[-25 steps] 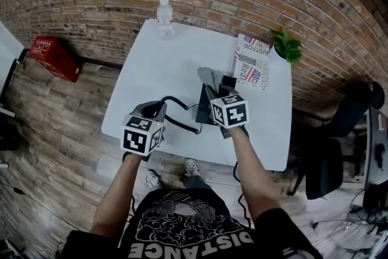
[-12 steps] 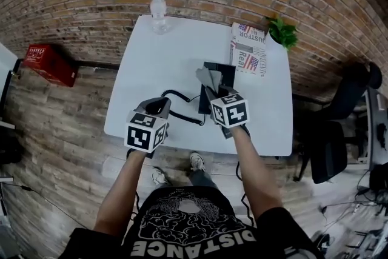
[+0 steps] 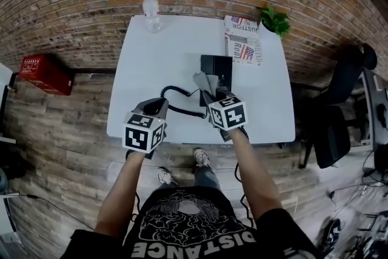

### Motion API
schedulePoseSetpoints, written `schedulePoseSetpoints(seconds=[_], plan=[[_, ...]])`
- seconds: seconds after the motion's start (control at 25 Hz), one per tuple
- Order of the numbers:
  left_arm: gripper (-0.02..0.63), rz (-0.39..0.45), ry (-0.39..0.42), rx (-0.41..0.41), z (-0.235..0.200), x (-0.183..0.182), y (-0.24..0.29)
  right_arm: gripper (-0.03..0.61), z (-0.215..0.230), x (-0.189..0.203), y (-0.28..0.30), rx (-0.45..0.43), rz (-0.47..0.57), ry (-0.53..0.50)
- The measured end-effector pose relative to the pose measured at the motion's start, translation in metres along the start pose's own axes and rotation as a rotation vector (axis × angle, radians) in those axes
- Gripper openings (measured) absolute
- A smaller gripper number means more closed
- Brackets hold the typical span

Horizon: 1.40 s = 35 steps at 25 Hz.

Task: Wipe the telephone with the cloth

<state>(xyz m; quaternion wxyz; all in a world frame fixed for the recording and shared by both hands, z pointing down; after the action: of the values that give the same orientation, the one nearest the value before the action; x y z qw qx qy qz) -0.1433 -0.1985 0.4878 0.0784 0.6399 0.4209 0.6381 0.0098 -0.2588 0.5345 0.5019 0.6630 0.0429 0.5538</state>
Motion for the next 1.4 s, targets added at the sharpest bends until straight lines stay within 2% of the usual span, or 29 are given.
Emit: schedulePoseSetpoints(seconds=[0.64, 1.08, 1.24, 1.4], plan=[[0.006, -0.006, 0.048, 0.077, 0.006, 0.016, -0.011, 0.012, -0.026, 0.043, -0.008, 0.038, -0.02, 0.09], [0.006, -0.013, 0.076, 0.104, 0.008, 0.024, -0.016, 0.012, -0.036, 0.062, -0.017, 0.059, -0.024, 0.112], [0.006, -0.014, 0.085, 0.116, 0.009, 0.025, -0.018, 0.012, -0.039, 0.059, -0.03, 0.082, 0.003, 0.112], [0.006, -0.003, 0.089, 0.124, 0.009, 0.019, -0.017, 0.012, -0.033, 0.036, -0.052, 0.117, 0.062, 0.089]])
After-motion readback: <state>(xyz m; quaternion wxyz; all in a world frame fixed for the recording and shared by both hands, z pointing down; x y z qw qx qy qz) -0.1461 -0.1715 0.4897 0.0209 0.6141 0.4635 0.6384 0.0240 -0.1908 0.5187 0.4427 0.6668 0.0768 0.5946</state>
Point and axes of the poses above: the fingertips, and each gripper's own axes: y forward along the fingers, z to its right, x out of its underside, the point moved 3 cm from there along -y, backward along the fingers, and after that the axes turned 6 degrees about -z, right-handed, at the moved point
